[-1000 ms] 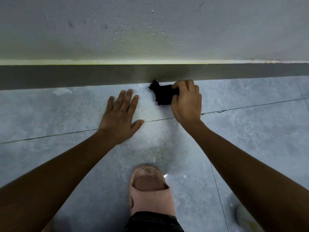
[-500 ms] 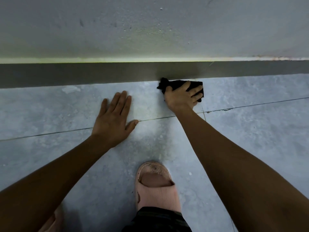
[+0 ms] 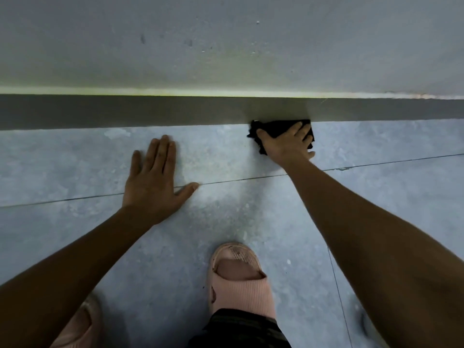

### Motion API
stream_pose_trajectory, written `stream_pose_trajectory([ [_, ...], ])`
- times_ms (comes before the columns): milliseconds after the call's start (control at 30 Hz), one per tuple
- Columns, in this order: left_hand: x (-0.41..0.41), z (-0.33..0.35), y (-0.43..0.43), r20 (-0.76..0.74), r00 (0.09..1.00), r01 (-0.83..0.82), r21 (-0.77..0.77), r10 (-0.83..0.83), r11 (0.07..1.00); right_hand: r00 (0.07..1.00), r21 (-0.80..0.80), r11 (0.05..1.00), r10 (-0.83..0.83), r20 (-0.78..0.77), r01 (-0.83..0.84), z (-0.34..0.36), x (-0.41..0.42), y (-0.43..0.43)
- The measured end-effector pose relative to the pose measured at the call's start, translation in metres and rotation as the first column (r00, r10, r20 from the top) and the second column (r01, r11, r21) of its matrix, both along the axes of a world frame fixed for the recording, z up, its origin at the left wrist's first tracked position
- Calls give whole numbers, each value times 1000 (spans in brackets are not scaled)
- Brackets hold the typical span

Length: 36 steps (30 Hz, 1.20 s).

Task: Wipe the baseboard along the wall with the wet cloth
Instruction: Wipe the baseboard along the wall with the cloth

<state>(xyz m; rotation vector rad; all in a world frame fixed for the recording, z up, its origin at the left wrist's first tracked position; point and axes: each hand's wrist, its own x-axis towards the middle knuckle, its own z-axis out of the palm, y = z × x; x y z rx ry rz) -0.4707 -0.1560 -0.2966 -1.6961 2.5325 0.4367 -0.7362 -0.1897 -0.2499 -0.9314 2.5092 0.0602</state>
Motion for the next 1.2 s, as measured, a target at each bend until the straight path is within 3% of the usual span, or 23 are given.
stream_pose_trajectory([
  [200,-2,2,-1,-4,1000,3,14,-3,1000,985,-21,985,172,22,-172,-10,58,4],
  [500,9,3,-3,8,998,55,25,-55,998,997,11,997,-72,-8,72,6,-24,-6],
  [767,15,1,-3,-14,1000,27,-20,-27,999,989,107,984,139,59,-145,-8,94,-12],
  [867,27,-3,0,-26,1000,11,-35,-12,999,974,116,968,219,50,-223,-10,95,-5],
  [933,35,-4,1,-38,999,-9,-41,7,999,978,122,970,208,34,-210,-5,76,1],
  [1067,42,-1,3,-21,999,-33,-19,32,999,999,135,990,25,38,-29,11,40,1],
  [1200,62,-2,9,-24,998,-64,-17,63,998,990,167,978,132,-47,-123,7,65,2],
])
